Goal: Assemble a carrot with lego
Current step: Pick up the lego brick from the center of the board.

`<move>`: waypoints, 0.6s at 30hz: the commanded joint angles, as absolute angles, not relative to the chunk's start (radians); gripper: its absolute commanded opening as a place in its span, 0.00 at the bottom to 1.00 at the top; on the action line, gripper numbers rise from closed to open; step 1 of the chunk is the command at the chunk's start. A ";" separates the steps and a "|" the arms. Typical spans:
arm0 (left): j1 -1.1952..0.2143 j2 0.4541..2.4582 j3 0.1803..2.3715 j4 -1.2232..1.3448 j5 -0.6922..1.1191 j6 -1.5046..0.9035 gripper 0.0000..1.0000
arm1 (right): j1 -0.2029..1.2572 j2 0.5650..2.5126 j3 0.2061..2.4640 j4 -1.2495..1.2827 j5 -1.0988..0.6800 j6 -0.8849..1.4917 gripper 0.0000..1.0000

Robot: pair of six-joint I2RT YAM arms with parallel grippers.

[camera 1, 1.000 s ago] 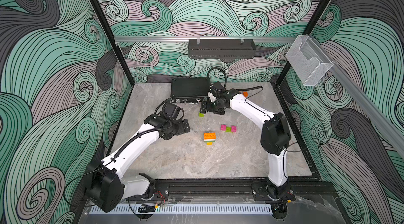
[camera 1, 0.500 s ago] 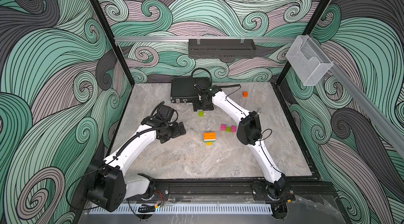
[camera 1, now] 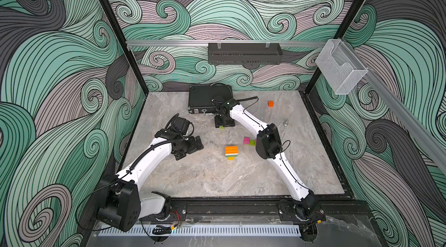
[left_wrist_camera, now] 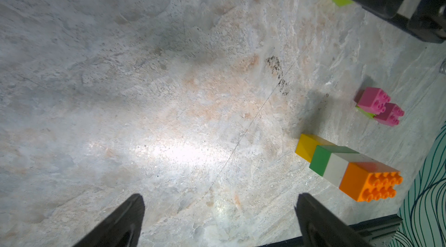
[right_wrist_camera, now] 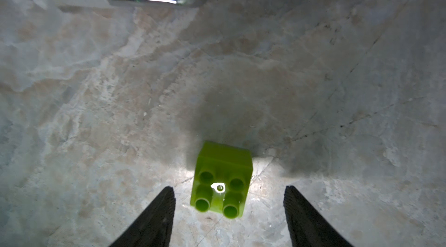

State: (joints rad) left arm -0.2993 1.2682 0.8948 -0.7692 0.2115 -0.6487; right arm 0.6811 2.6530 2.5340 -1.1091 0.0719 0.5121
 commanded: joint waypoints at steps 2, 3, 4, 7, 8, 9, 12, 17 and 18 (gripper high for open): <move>-0.286 1.278 0.887 -0.771 0.221 -0.638 0.98 | 0.683 2.669 2.562 -1.104 0.101 0.538 0.61; -0.287 1.278 0.887 -0.771 0.221 -0.638 0.99 | 0.683 2.672 2.563 -1.104 0.101 0.542 0.59; -0.284 1.278 0.885 -0.771 0.221 -0.640 0.99 | 0.683 2.676 2.562 -1.103 0.105 0.544 0.57; -0.282 1.276 0.885 -0.773 0.221 -0.639 0.99 | 0.683 2.684 2.565 -1.101 0.102 0.545 0.55; -0.281 1.276 0.884 -0.774 0.222 -0.639 0.99 | 0.682 2.688 2.562 -1.102 0.098 0.545 0.56; -0.279 1.276 0.884 -0.774 0.223 -0.638 0.98 | 0.682 2.689 2.560 -1.102 0.096 0.546 0.56; -0.278 1.276 0.882 -0.773 0.224 -0.638 0.99 | 0.681 2.690 2.547 -1.103 0.100 0.550 0.47; -0.275 1.272 0.879 -0.776 0.227 -0.639 0.99 | 0.683 2.657 2.513 -1.085 0.128 0.554 0.30; -0.276 1.270 0.878 -0.775 0.226 -0.640 0.99 | 0.683 2.651 2.509 -1.082 0.135 0.553 0.27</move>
